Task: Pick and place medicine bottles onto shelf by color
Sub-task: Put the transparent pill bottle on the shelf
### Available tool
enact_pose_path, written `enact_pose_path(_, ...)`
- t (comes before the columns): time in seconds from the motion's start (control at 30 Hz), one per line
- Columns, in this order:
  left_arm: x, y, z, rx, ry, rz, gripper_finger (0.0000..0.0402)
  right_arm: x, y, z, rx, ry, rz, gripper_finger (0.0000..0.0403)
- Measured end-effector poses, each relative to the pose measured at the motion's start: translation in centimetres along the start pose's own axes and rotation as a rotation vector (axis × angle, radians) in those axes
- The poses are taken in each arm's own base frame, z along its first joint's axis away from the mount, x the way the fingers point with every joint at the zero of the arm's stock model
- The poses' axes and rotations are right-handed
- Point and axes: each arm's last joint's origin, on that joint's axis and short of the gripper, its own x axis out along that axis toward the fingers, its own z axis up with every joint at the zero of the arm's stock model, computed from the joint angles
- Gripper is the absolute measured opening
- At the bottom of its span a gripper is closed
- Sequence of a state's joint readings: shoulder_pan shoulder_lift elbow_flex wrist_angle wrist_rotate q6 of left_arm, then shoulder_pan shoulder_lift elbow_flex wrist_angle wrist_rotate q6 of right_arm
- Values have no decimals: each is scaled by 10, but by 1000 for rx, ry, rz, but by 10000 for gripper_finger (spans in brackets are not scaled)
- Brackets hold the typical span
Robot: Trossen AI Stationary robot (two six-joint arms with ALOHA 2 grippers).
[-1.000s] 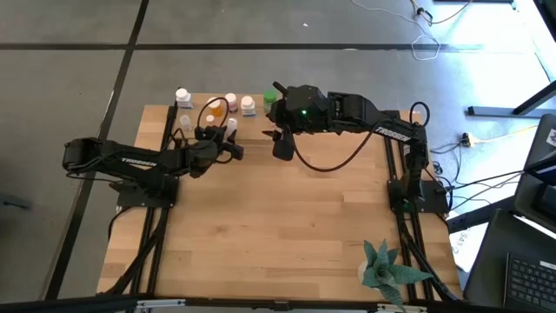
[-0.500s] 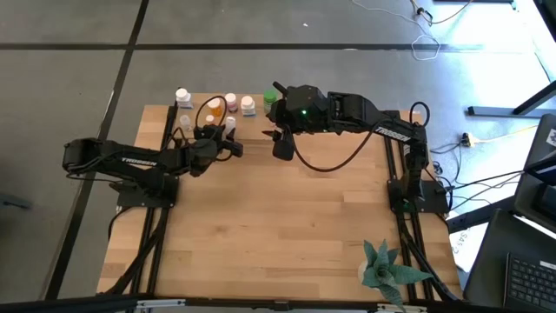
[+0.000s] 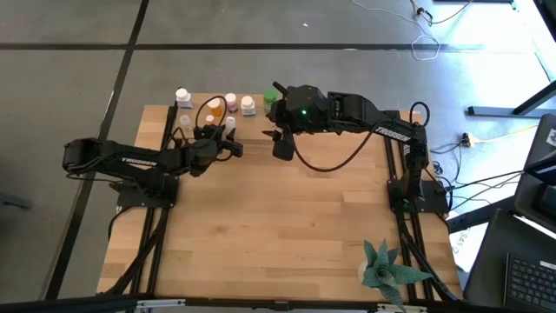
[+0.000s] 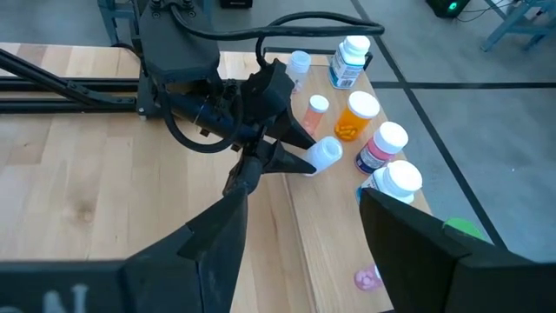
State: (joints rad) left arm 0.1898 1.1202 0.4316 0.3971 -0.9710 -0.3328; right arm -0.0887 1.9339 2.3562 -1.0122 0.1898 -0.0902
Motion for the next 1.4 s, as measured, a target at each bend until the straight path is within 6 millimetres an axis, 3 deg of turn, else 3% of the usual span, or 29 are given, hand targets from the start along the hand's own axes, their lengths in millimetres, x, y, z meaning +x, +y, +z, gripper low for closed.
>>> enact_pose_path(0.43,0,1,0,6,-3,14,189,0,0,0,0,0,0,226)
enact_pose_path(1.4,0,1,7,-12,-50,27,191,0,0,0,0,0,0,226)
